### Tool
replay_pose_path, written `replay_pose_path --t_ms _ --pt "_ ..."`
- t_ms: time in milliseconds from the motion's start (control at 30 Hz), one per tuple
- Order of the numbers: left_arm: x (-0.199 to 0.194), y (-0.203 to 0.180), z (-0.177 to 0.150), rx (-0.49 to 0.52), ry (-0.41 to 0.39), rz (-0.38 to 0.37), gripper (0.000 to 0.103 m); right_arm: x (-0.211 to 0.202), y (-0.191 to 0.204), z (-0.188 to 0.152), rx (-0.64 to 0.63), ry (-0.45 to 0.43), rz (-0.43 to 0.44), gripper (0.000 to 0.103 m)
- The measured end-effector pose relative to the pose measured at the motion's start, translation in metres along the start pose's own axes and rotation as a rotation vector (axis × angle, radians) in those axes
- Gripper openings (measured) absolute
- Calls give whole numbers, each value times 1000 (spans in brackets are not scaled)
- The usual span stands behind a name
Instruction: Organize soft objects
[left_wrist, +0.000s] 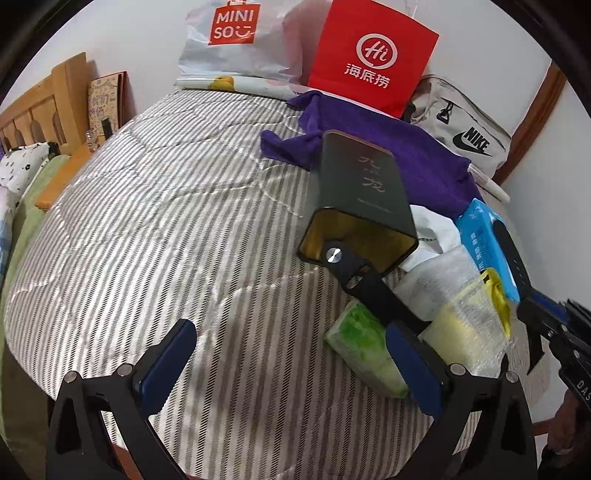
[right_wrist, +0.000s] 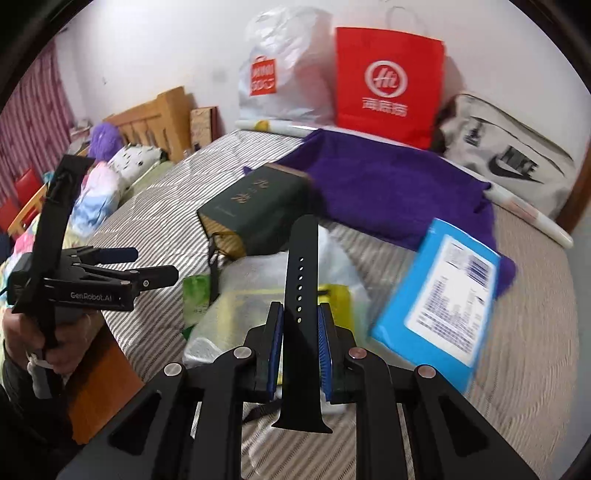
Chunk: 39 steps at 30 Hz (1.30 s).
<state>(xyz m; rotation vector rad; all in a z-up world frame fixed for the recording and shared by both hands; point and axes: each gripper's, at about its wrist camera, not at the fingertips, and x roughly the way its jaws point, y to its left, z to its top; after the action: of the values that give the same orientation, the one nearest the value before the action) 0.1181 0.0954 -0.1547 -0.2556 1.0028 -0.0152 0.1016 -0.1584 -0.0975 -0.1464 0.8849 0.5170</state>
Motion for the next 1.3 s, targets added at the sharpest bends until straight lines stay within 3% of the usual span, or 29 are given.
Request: replay_pose_path --t_ms 267,533,633,733,800,933,1000,1133,1300 --pt "15 -10 13 -27 1 -149 103 -38 -22 -37 72 -16 -33 18" --pt "46 -12 20 -88 51 -269 94 -28 -59 -89 172 78 -88 18" --pt "49 -17 21 -73 27 -256 91 -11 -67 -101 194 121 -97 12" --pt "50 -20 23 -57 19 -226 78 1 -72 -107 206 135 -105 12" --pt "50 -21 24 -41 15 -207 62 8 -73 -110 208 143 -96 12" --pt "51 -20 23 -22 15 -201 45 9 -71 -111 207 137 -91 13" --pt "50 -19 23 -30 17 -212 44 9 -72 -110 207 141 -85 16" --pt "47 -17 21 -40 13 -222 39 7 -71 -109 199 136 -75 34" --pt "33 -13 19 -46 2 -231 34 15 -63 -105 183 144 -68 35"
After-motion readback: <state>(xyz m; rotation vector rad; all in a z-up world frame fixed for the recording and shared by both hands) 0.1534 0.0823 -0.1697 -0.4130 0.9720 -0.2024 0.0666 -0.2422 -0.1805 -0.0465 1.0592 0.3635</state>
